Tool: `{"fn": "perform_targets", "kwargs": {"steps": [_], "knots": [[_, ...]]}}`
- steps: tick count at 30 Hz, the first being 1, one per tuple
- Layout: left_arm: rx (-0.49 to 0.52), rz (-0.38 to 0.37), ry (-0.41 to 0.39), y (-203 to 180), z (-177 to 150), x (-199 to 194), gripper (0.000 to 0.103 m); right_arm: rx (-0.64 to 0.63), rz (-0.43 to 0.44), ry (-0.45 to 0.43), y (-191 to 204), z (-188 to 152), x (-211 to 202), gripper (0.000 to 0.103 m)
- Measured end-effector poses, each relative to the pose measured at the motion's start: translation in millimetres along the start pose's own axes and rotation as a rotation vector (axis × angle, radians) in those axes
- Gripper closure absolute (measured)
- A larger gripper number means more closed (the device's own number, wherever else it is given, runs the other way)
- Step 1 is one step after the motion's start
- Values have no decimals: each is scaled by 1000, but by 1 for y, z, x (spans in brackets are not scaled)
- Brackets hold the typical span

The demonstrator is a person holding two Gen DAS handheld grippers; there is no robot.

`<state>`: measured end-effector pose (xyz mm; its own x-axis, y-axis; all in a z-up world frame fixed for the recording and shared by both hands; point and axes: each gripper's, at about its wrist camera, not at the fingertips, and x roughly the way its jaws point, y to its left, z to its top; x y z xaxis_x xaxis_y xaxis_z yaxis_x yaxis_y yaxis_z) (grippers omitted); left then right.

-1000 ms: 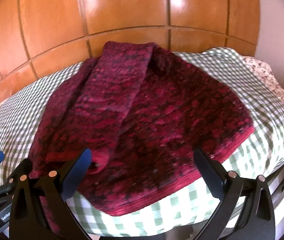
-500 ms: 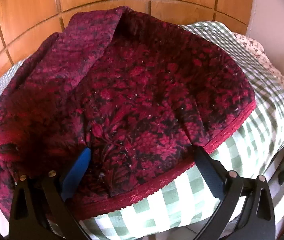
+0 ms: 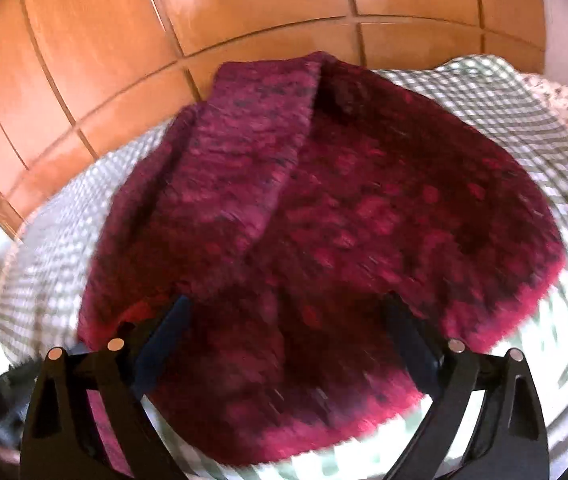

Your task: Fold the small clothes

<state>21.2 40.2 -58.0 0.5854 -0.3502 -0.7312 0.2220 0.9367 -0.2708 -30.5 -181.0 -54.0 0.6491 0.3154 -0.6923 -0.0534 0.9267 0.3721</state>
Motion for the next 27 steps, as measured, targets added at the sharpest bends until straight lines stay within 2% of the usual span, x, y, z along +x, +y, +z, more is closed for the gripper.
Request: {"fn": "perform_targets", "kwargs": {"steps": [1, 3, 4, 5, 6, 7, 8, 9, 10, 13, 14, 15, 16, 17, 19, 20, 23, 27], "knots": [[0, -23, -16, -3, 0, -5, 99, 11, 9, -6, 0, 7, 5, 11], [25, -49, -25, -11, 0, -9, 61, -5, -15, -10, 3, 23, 20, 22], [32, -62, -48, -16, 0, -14, 26, -6, -21, -3, 5, 30, 29, 23], [30, -76, -77, -18, 0, -17, 18, -4, -15, 7, 5, 36, 37, 23], [27, -87, -96, -23, 3, -16, 18, -6, -9, 30, 8, 42, 50, 23], [41, -93, -83, -29, 5, -12, 18, -11, -10, 55, 8, 46, 60, 24], [66, -86, -60, -34, 8, -7, 18, -15, -8, 86, 10, 49, 71, 31], [111, -57, -34, -45, 8, 3, 18, -26, -3, 127, 13, 51, 82, 44], [140, -35, -22, -49, 7, 9, 18, -45, 4, 143, 17, 52, 86, 50], [217, 36, 42, -62, 1, 34, 42, -166, -3, 141, 35, 52, 84, 74], [238, 49, 29, -64, -1, 34, 57, -189, -11, 141, 38, 52, 82, 81], [250, 45, 13, -65, -1, 30, 65, -223, -35, 125, 42, 53, 75, 87], [243, 52, -3, -61, 2, 25, 78, -236, -35, 116, 43, 55, 71, 89], [224, 40, -8, -55, 4, 22, 82, -256, -35, 94, 45, 58, 62, 90], [130, -12, -38, -32, 17, 6, 84, -317, -48, 38, 49, 66, 45, 91], [101, -13, -59, -23, 24, -2, 84, -354, -67, 4, 51, 69, 34, 92], [33, 35, -133, 14, 46, -31, 84, -496, -240, -124, 51, 84, 8, 92], [-46, 186, -216, 73, 85, -58, 85, -554, -493, -214, 19, 110, -6, 93]]}}
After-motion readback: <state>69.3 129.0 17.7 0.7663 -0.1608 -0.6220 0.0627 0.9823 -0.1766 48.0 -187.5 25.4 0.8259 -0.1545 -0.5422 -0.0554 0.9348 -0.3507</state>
